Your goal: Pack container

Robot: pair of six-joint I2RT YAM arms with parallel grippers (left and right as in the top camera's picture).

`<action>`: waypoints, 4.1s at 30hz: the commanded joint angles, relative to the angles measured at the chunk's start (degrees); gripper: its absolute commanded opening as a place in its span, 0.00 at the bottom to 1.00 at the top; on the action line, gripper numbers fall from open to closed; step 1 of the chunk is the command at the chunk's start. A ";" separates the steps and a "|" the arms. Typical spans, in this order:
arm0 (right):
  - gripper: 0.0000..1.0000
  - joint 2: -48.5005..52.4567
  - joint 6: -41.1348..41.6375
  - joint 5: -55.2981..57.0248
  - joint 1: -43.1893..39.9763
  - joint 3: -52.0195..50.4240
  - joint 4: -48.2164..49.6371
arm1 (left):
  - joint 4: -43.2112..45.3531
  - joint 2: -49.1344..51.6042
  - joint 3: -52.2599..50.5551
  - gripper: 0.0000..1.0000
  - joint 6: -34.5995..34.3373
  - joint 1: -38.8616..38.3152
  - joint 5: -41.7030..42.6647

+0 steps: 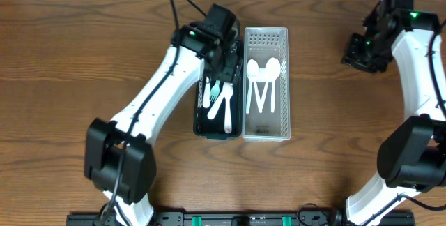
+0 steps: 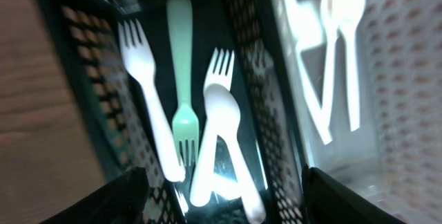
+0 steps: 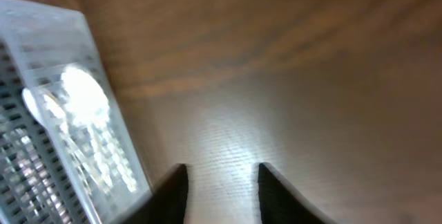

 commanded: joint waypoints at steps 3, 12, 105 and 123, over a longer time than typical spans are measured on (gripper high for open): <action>0.01 0.39 0.20 -2.75 6.12 -6.73 8.13 | -1.29 -9.29 3.48 0.75 -0.76 2.47 0.17; 0.01 0.39 0.20 -5.33 15.72 -18.97 23.61 | -8.22 -19.82 3.45 0.81 -0.74 13.05 -2.80; 0.99 -94.40 -3.63 13.25 5.55 -60.26 12.83 | -29.57 -62.93 3.32 0.98 8.98 20.63 -14.45; 0.99 -107.27 -3.67 13.29 5.55 -82.66 21.38 | -29.57 -62.93 3.32 0.98 8.98 20.63 -14.45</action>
